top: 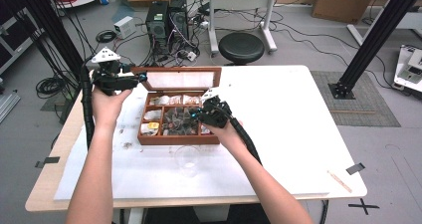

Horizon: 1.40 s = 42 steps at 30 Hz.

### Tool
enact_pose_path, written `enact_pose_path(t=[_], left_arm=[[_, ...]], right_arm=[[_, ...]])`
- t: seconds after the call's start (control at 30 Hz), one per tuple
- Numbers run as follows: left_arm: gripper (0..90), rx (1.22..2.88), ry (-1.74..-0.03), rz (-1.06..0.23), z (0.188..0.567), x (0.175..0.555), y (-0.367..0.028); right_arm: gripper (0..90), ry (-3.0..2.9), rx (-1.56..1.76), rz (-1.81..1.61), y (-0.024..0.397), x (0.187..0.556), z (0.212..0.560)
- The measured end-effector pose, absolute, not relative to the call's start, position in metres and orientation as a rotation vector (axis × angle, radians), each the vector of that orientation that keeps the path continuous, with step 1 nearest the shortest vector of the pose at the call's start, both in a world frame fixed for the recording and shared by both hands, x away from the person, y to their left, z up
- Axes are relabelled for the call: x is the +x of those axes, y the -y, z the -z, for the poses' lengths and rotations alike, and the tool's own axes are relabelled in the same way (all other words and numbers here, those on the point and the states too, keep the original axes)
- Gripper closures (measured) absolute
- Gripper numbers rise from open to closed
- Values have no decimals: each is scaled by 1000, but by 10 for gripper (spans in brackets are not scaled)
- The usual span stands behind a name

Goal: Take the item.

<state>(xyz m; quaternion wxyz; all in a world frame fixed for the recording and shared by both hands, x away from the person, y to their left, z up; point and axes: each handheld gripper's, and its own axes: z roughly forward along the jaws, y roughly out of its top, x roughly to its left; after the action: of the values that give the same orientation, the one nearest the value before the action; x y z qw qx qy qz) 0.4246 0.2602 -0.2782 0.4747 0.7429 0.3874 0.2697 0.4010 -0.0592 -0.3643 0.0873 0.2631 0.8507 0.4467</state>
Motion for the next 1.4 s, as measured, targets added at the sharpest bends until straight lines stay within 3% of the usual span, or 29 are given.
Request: enact_pose_path(t=[0.77,1.4], left_arm=[[425,1807,-954,-663,278,425,-260],[425,1806,-958,-662,278,425,-259]], right_arm=[[900,-2500,562,-1574,85,351,314],[900,-2552,470,-1678,103,321,318]])
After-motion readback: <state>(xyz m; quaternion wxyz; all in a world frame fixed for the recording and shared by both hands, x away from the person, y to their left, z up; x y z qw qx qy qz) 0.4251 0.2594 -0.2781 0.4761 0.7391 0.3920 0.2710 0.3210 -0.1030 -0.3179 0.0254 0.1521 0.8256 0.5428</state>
